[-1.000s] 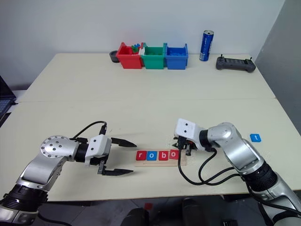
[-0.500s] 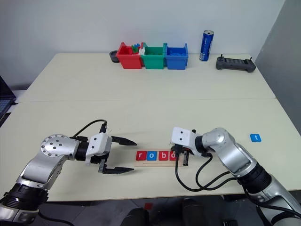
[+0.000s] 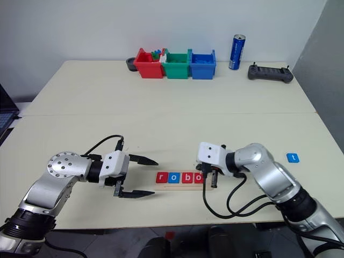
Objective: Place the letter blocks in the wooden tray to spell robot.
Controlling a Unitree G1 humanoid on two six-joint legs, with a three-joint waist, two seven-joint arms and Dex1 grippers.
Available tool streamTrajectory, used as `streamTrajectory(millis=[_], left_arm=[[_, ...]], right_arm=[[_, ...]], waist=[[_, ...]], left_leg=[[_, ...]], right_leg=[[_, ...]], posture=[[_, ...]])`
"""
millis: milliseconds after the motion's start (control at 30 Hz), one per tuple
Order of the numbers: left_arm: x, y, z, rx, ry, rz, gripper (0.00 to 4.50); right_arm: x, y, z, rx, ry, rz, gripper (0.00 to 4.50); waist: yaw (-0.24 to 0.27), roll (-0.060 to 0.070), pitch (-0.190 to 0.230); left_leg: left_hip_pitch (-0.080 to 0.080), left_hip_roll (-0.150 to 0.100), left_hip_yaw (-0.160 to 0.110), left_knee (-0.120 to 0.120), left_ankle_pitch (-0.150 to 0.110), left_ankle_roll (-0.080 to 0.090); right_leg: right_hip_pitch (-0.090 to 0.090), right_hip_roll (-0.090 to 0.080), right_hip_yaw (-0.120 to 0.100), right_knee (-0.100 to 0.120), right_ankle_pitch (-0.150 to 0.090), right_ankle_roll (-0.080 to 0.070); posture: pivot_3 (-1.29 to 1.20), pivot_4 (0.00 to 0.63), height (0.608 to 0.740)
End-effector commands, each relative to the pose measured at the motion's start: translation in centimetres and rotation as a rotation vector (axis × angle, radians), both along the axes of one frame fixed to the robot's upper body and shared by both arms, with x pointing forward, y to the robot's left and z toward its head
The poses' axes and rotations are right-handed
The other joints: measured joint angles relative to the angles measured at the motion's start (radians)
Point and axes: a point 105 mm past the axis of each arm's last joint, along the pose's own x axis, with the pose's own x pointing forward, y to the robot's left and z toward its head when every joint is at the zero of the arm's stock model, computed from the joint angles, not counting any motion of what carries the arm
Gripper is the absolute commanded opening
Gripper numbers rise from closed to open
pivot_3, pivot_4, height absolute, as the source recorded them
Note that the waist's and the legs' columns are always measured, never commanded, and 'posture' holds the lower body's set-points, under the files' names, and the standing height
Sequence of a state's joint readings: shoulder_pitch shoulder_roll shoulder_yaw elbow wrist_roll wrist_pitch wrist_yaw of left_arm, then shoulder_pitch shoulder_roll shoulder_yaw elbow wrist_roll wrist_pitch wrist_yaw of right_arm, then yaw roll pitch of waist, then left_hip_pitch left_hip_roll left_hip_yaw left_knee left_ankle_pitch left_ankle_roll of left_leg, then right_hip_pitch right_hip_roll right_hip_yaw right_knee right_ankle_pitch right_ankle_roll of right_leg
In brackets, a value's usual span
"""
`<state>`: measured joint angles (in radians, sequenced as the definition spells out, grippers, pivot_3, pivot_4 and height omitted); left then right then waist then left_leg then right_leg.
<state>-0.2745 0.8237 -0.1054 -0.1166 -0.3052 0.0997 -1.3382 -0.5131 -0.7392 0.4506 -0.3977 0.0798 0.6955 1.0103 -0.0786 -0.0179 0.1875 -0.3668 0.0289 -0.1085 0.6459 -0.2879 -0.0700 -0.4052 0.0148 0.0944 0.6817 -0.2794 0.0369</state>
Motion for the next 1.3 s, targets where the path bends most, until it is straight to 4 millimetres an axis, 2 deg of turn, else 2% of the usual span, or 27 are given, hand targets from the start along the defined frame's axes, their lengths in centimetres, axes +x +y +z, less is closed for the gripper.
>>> streamTrajectory(millis=[33, 300, 767, 1033, 1100, 1267, 1300], left_arm=[[0.0, -0.3, 0.8, 0.0, -0.04, -0.02, 4.5], [0.0, 0.2, 0.3, 0.011, -0.029, -0.018, 4.5], [-0.8, 1.5, -1.0, 0.041, -0.019, -0.012, 4.5], [-0.7, 1.5, -1.2, 0.03, -0.019, -0.012, 4.5], [-0.7, 1.4, -1.2, 0.026, -0.02, -0.014, 4.5], [-0.5, 1.2, -1.0, 0.014, -0.023, -0.017, 4.5], [-0.6, 1.1, -1.0, 0.007, -0.024, -0.016, 4.5]], right_arm=[[-0.6, 0.1, 0.1, -0.014, -0.025, 0.027, 0.01], [-0.8, -0.6, -0.9, -0.067, -0.006, 0.026, 0.01], [-1.2, 1.3, -1.0, -0.047, -0.015, 0.096, 0.01], [-1.0, 1.6, -0.8, -0.033, -0.021, 0.087, 0.01], [-0.9, 1.4, -0.4, -0.024, -0.022, 0.075, 0.01], [-0.8, 0.8, 2.3, 0.048, -0.037, 0.058, 0.01], [-0.6, 0.2, 3.0, 0.073, -0.05, 0.026, 0.37]], waist=[[0.0, 0.0, 0.0], [-0.002, 0.0, 0.0], [-0.001, 0.0, 0.0], [-0.001, 0.0, 0.0], [-0.001, 0.0, 0.0], [-0.001, 0.0, 0.0], [-0.001, 0.0, 0.0]], left_leg=[[0.0, 0.0, 0.0, 0.0, 0.0, 0.0], [0.0, 0.0, 0.0, 0.0, 0.0, 0.0], [0.0, 0.0, 0.0, 0.0, 0.0, 0.0], [0.0, 0.0, 0.0, 0.0, 0.0, 0.0], [0.0, 0.0, 0.0, 0.0, 0.0, 0.0], [0.0, 0.0, 0.0, 0.0, 0.0, 0.0], [0.0, 0.0, 0.0, 0.0, 0.0, 0.0]], right_leg=[[0.0, 0.0, 0.0, 0.0, 0.0, 0.0], [0.0, 0.0, 0.001, 0.0, 0.0, 0.0], [0.0, 0.0, 0.0, 0.0, 0.0, 0.0], [0.0, 0.0, 0.0, 0.0, 0.0, 0.0], [0.0, 0.0, 0.0, 0.0, 0.0, 0.0], [0.0, 0.0, 0.0, 0.0, 0.0, 0.0], [0.0, 0.0, 0.0, 0.0, 0.0, 0.0]], posture=[[0.0, 0.15, 0.74], [0.0, 0.15, 0.74], [0.0, 0.15, 0.74], [0.0, 0.15, 0.74], [0.0, 0.15, 0.74], [0.0, 0.15, 0.74], [0.0, 0.15, 0.74]])
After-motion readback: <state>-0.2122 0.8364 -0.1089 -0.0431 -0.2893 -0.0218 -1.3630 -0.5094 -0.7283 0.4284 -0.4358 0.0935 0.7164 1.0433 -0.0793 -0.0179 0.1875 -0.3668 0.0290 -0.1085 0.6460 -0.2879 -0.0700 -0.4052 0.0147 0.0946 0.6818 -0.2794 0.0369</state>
